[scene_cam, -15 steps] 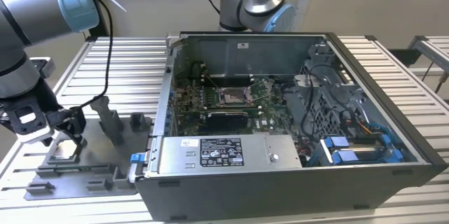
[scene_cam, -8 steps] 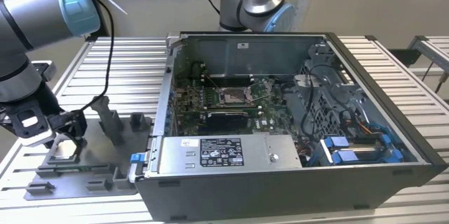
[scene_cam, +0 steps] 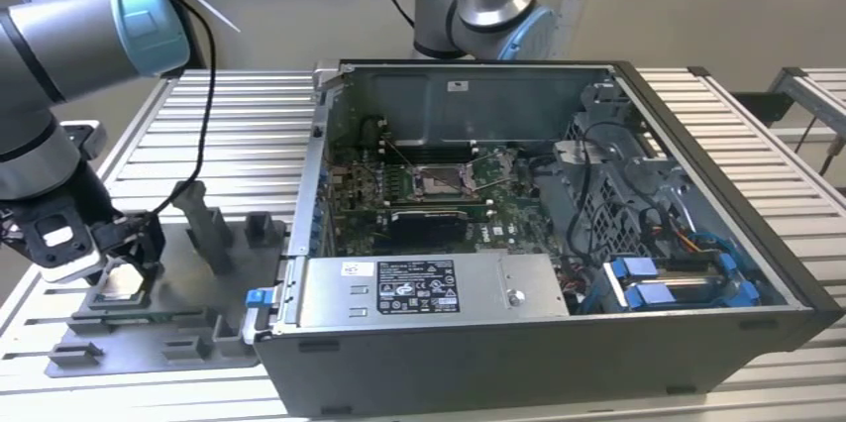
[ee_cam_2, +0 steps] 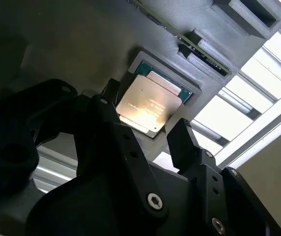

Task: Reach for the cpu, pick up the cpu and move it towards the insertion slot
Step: 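Pick up the cpu and move it towards the insertion slot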

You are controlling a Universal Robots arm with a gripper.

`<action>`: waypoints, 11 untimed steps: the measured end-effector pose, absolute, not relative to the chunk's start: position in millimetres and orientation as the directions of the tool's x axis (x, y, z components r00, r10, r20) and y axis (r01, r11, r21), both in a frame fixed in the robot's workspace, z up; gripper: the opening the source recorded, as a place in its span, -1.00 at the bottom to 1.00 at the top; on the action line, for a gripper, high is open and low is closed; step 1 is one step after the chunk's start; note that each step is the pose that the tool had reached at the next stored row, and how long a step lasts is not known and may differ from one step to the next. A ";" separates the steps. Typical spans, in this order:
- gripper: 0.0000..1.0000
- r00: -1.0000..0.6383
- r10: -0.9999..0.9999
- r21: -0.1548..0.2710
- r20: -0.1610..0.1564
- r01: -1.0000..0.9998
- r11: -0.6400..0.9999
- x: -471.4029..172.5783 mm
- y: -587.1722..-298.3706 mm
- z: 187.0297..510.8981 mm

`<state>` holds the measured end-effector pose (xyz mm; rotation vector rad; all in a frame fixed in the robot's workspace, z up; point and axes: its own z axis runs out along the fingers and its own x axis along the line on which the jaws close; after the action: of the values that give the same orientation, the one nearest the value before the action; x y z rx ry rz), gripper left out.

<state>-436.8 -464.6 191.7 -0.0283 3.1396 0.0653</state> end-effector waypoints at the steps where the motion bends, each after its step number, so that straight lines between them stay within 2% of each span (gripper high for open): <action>1: 1.00 -1.000 -0.018 0.042 -0.002 -0.018 0.999 -436.8 -464.8 191.0; 11: 1.00 -1.000 -0.018 0.041 -0.001 -0.018 0.999 -437.4 -467.3 188.4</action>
<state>-437.4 -467.3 188.4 -0.0288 3.1397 0.0651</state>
